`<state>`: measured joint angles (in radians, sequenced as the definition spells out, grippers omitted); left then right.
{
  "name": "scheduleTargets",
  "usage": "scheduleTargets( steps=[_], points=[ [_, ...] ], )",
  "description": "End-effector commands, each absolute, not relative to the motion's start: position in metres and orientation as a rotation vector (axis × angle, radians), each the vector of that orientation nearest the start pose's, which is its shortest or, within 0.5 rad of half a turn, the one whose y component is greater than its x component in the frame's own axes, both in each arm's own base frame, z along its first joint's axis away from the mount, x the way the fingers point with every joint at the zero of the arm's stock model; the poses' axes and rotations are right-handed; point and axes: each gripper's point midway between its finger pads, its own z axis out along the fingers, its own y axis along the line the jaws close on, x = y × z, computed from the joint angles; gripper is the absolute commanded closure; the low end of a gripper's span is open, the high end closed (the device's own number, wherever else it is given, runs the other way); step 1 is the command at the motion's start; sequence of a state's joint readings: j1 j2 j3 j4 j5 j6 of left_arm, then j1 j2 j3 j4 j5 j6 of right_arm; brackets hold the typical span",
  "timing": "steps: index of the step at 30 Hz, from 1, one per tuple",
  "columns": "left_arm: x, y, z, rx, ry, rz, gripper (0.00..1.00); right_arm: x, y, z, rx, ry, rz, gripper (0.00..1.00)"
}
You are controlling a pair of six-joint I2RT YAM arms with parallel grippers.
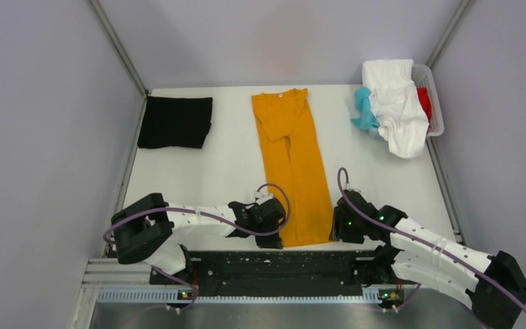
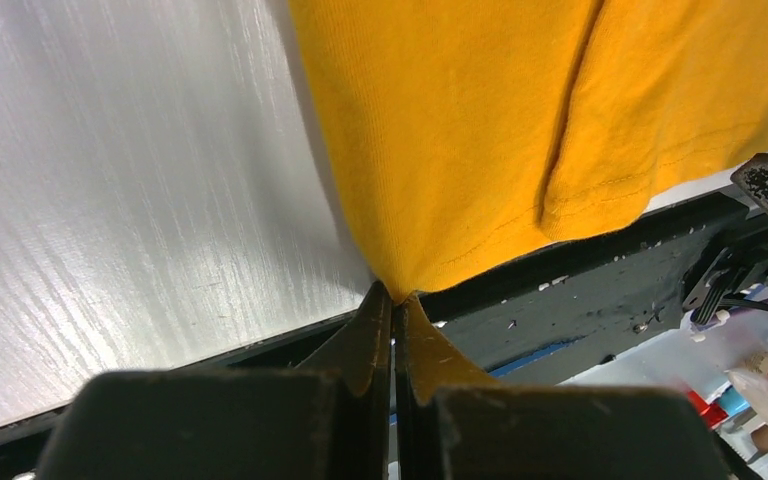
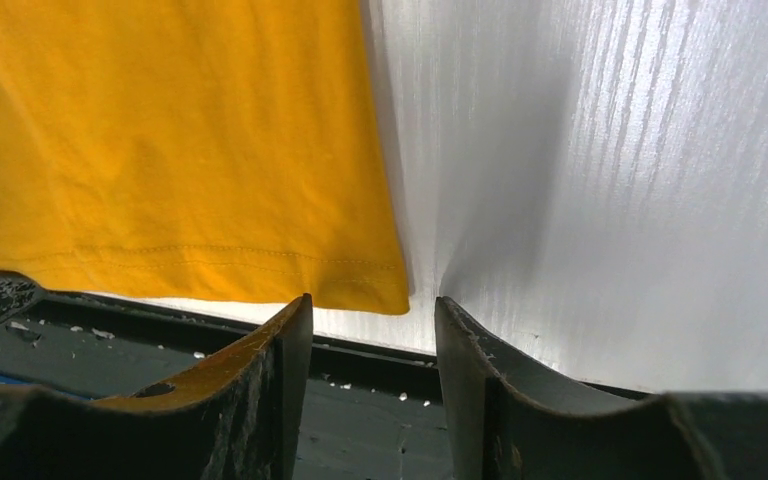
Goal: Fold and stack the t-shirts
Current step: Grab the bottom of the folded rectangular tshirt with right arm, then fold the folded rectangular tshirt in 1/3 of the way
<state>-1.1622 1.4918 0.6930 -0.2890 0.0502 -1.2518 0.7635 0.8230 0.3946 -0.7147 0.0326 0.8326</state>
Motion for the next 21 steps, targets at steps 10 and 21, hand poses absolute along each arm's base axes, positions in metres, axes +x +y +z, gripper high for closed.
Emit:
scheduleTargets(
  steps=[10, 21],
  points=[
    [0.077, -0.29, 0.014, -0.161, 2.917, -0.593, 1.0, 0.098, 0.149, 0.017, 0.152, 2.823, 0.507, 1.0],
    [0.1, -0.303, 0.055, -0.033, 2.777, -0.634, 1.0, 0.12, 0.178, 0.066, 0.105, 2.628, 0.749, 1.0]
  ],
)
